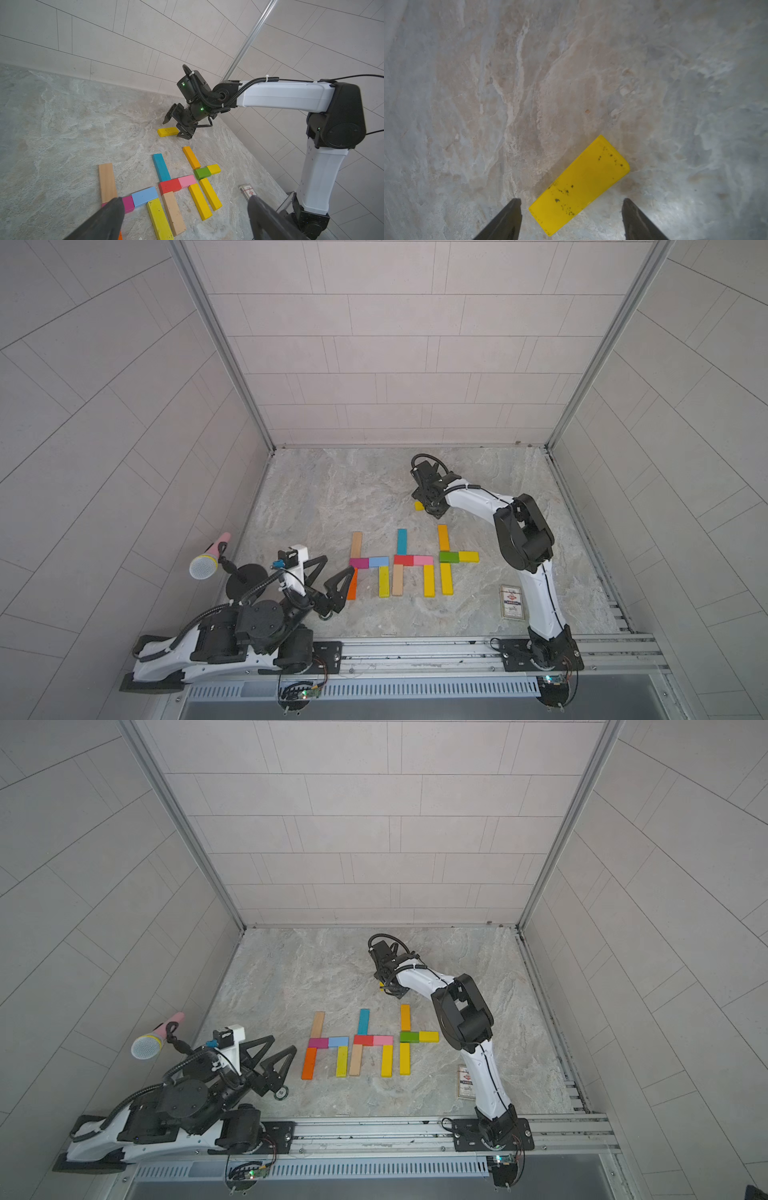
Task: Assemble the letter h with building blocks
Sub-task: Pick up the building block from the center of the board.
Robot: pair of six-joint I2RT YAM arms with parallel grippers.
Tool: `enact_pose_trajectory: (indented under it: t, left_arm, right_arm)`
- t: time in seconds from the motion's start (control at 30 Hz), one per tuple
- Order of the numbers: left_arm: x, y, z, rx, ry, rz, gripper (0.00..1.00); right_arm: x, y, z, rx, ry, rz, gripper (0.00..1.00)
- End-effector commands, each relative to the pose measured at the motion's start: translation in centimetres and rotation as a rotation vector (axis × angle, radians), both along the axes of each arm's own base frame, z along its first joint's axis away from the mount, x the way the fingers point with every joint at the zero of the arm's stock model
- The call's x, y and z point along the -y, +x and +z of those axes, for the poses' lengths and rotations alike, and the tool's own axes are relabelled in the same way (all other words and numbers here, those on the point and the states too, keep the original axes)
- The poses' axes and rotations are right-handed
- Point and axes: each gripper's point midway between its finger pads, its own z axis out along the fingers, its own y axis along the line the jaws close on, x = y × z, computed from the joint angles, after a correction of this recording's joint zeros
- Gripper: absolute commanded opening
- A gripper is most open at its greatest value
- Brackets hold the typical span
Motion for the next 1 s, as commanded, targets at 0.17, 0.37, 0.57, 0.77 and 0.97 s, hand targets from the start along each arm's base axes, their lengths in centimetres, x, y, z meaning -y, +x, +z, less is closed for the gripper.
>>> enact_pose_trajectory:
  t: [0.17, 0.37, 0.57, 0.77, 0.97]
  left_arm:
    - [-0.4, 0.2, -0.2, 0.011, 0.004, 0.020, 1.00]
    - [-0.5, 0.3, -0.1, 0.016, 0.006, 0.024, 1.00]
    - [-0.9, 0.4, -0.1, 0.014, 0.007, 0.042, 1.00]
    - [-1.0, 0.4, -0.1, 0.013, 0.008, 0.042, 1.00]
    - [-0.9, 0.4, -0.2, 0.014, 0.008, 0.045, 1.00]
  right_arm:
    - [2.0, 0.2, -1.8, -0.119, -0.108, -0.034, 0.74]
    - [1.0, 1.1, -2.5, -0.123, -0.101, 0.016, 0.72]
    - [-0.1, 1.2, -3.5, -0.213, -0.174, 0.186, 0.64]
    - [-0.5, 0.5, -4.7, -0.297, -0.265, 0.412, 0.50]
    - [-1.2, 0.3, -3.2, -0.268, -0.409, 0.605, 0.37]
